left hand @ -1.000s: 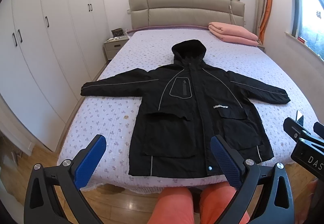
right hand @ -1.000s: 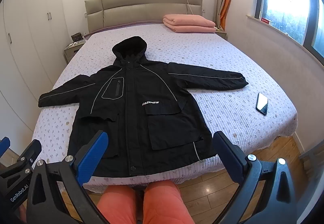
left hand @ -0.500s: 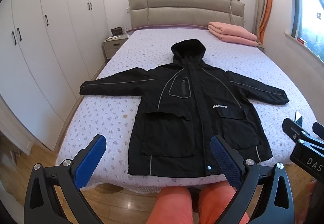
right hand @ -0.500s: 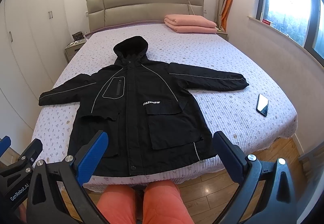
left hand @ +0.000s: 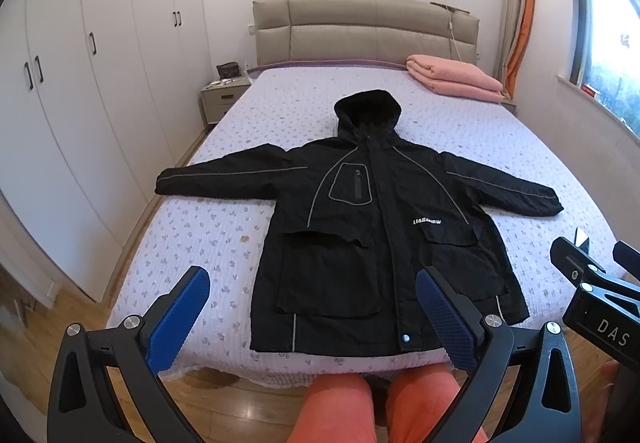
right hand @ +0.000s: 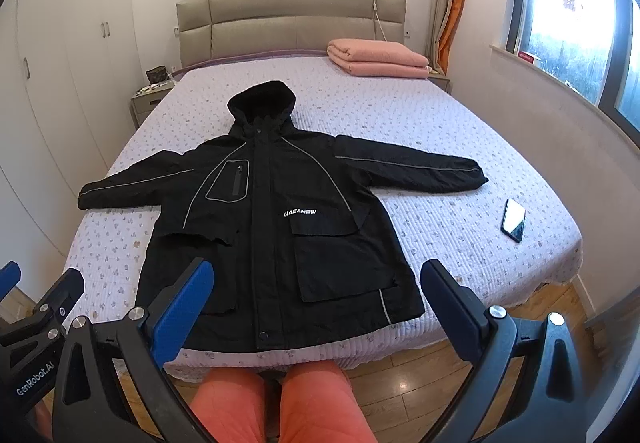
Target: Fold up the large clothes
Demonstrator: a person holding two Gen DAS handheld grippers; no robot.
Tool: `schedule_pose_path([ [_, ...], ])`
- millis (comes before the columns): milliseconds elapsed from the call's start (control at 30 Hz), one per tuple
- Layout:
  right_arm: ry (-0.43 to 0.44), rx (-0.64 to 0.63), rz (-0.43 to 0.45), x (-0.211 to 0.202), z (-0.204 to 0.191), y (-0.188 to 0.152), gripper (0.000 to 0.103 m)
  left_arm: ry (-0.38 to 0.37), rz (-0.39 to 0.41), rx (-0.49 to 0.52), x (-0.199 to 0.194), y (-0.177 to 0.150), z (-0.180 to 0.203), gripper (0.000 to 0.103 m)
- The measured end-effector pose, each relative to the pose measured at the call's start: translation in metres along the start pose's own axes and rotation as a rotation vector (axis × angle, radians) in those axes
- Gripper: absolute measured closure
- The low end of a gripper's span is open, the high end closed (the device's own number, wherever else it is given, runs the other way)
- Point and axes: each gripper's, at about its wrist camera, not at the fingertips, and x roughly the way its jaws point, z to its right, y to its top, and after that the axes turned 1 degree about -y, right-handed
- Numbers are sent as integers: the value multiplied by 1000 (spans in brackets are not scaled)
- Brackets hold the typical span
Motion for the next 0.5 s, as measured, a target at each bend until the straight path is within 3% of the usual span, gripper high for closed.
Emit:
schedule_pose_path([
  [267, -28, 1, -6, -1, 5, -4, 0, -34, -4, 10, 6, 1, 8, 0],
  [400, -19, 45, -32, 22, 21, -2, 0, -33, -25, 32, 28, 3, 20, 0],
  [500, -11, 76, -67, 62, 37, -3, 0, -41, -46, 55, 60, 4, 33, 0],
])
